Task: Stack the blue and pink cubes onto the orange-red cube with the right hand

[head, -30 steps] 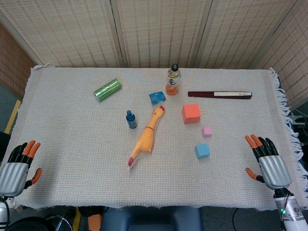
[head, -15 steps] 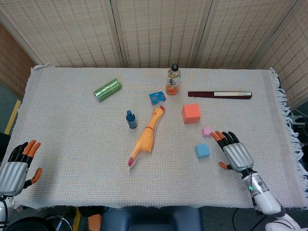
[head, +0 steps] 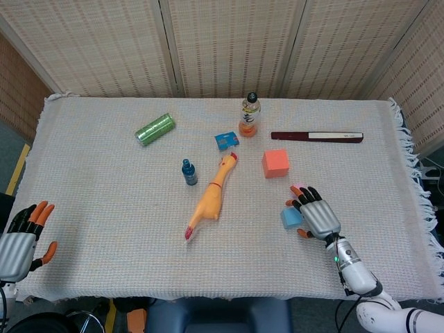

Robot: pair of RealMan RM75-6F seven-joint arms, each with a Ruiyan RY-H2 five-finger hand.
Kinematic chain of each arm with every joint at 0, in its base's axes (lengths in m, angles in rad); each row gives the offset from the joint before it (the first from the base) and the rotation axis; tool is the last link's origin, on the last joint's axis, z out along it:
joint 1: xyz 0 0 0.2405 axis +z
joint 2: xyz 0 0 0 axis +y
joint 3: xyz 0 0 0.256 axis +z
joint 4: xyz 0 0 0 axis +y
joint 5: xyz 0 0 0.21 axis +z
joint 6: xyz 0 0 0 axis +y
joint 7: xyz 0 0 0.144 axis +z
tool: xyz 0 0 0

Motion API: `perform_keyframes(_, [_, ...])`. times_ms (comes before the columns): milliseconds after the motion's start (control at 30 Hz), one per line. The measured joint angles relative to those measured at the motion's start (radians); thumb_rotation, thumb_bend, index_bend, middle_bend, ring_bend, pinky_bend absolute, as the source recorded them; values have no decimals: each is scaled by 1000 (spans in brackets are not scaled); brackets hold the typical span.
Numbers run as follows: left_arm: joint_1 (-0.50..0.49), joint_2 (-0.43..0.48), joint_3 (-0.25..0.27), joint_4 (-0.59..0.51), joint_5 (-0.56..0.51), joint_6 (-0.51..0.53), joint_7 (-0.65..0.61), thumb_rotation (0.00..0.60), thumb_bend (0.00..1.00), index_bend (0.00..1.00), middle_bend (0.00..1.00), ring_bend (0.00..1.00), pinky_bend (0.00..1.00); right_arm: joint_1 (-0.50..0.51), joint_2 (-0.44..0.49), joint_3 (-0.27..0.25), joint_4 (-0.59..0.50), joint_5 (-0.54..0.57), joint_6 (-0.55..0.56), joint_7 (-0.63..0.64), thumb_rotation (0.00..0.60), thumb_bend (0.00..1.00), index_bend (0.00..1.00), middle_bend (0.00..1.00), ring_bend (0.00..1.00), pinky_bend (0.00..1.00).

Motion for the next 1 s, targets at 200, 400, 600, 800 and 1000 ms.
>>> perform_keyframes(200, [-1,2,0,-3,-6,-7,1,600,416,0,0,0,81,13,-31,-2,33,19,2,-15,600,132,335,0,0,0])
perform_keyframes(400, [-2,2,1,-6,-11,-14,10,600,421,0,0,0,81,19,-53,1,53,19,24,6,600,184,443,0,0,0])
perform_keyframes(600, [-2,7,3,-11,-13,-16,11,600,427,0,0,0,81,20,-43,2,42,14,39,27,600,219,466,0,0,0])
perform_keyframes(800, [-2,8,3,-11,-12,-16,6,600,427,0,0,0,81,42,10,37,-4,20,41,37,600,222,465,0,0,0])
perform_keyframes(1000, [-3,6,4,-10,-12,-19,11,600,426,0,0,0,81,123,71,115,-37,74,-18,23,600,223,472,0,0,0])
